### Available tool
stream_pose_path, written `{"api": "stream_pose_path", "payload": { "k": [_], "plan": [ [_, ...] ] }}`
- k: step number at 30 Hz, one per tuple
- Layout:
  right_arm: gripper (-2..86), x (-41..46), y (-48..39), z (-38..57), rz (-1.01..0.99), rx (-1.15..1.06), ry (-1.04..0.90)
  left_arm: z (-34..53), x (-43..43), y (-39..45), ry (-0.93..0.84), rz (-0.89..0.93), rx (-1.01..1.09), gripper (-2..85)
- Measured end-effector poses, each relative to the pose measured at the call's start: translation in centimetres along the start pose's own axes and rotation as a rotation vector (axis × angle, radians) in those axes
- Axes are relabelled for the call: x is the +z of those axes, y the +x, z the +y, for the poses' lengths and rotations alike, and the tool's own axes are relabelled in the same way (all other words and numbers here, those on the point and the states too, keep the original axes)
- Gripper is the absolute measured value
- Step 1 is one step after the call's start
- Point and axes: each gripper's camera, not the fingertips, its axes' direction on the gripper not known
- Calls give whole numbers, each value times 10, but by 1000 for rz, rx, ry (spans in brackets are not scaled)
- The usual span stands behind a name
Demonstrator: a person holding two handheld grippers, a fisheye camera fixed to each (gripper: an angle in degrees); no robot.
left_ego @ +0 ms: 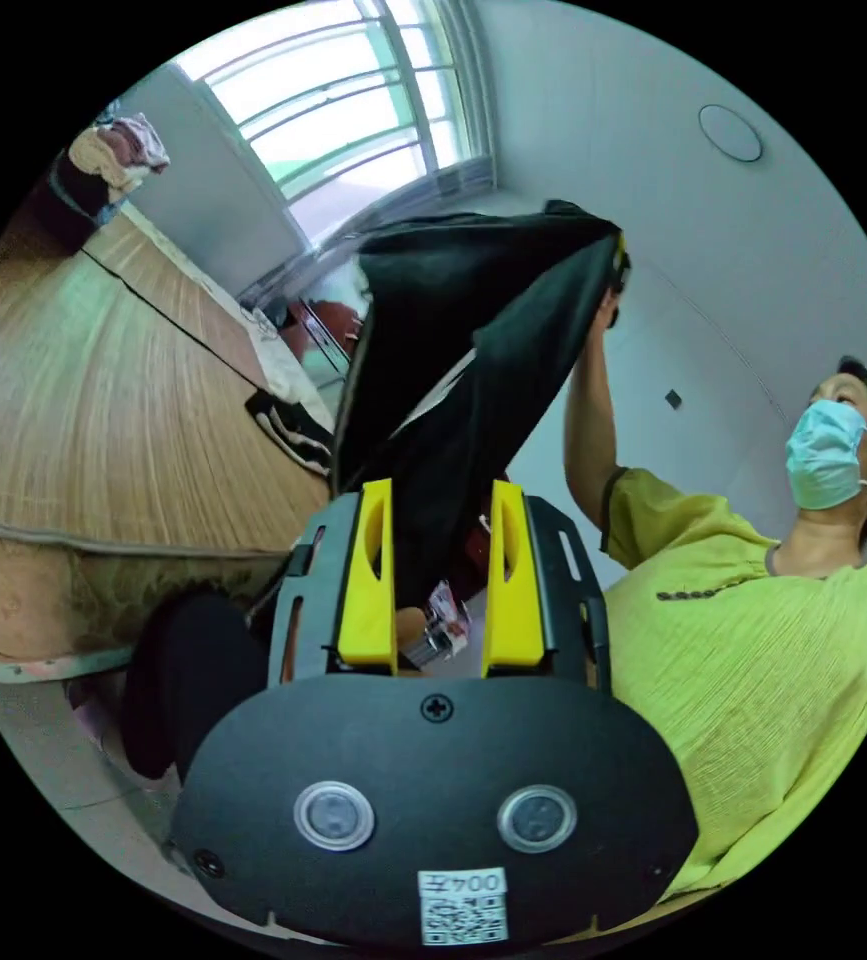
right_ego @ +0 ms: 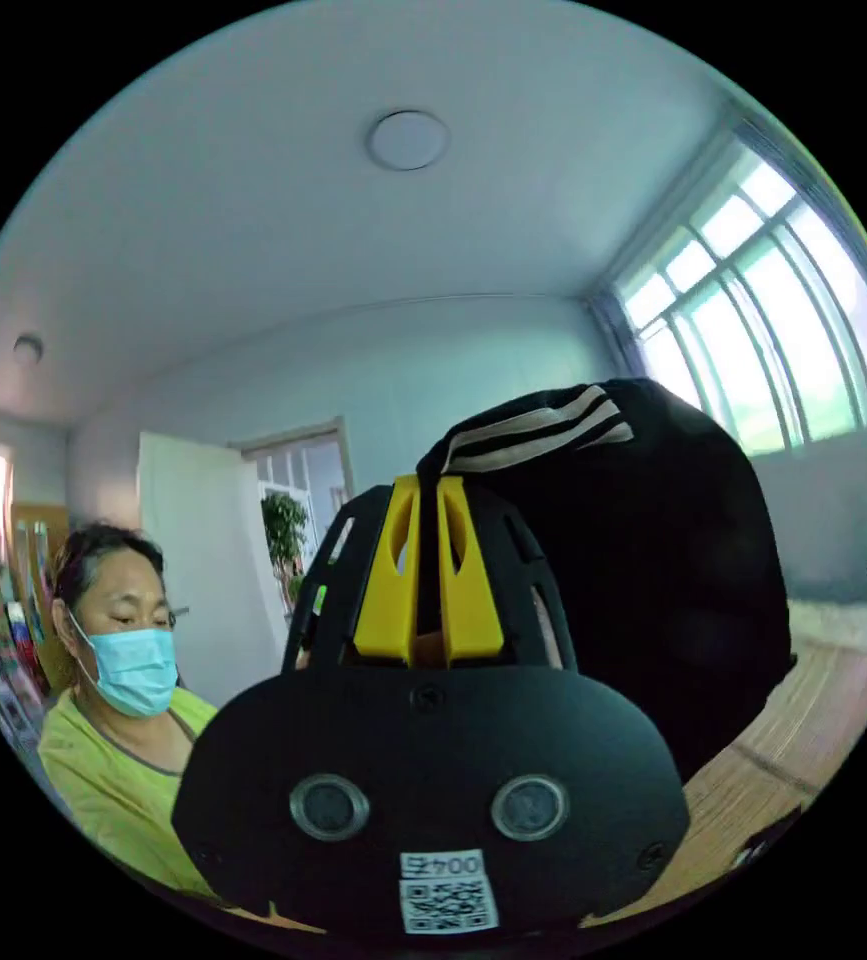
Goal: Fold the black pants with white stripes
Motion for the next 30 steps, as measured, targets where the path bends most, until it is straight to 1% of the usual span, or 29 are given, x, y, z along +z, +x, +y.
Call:
{"api": "stream_pose_path", "payload": {
  "k": [2, 4, 6, 9, 12, 14, 15, 17, 18, 20, 21, 23, 25, 28, 30],
  "plan": [
    [23, 22, -66, -46, -24, -197, -41, -7, -13, 1, 45, -85, 30, 151],
    [24, 29, -101, -60, -24, -285, -61, -14, -31, -1, 113, -156, 28, 168],
    [27, 30, -119, -56, -4, -280, -69, -18, -43, -2, 166, -183, 25, 173],
    [31, 28, -130, -10, 95, -225, -115, -15, -49, -5, 209, -240, 17, 173],
    [35, 23, -119, 77, 224, -155, -222, -4, -34, -16, 178, -306, -23, 165],
    [38, 15, -91, 173, 333, 1, -342, 3, -17, -25, 140, -317, -47, 160],
    [38, 14, -82, 200, 355, 54, -379, 8, -4, -31, 114, -333, -60, 159],
    [40, 6, -52, 314, 466, 256, -536, 15, 18, -40, 68, -379, -72, 157],
    [40, 4, -46, 342, 496, 313, -576, 19, 33, -46, 39, -406, -83, 157],
    [44, -10, -42, 442, 624, 478, -710, 25, 56, -56, -5, -417, -106, 156],
    [46, -15, -44, 462, 649, 525, -727, 28, 70, -63, -36, -421, -120, 157],
    [55, -40, -56, 527, 677, 733, -709, 32, 91, -72, -84, -442, -132, 157],
    [64, -56, -74, 557, 677, 829, -658, 36, 114, -82, -124, -467, -142, 158],
    [91, -76, -105, 576, 718, 882, -543, 39, 139, -95, -159, -494, -153, 159],
    [99, -79, -120, 575, 734, 878, -476, 39, 154, -102, -185, -509, -153, 161]
  ]
}}
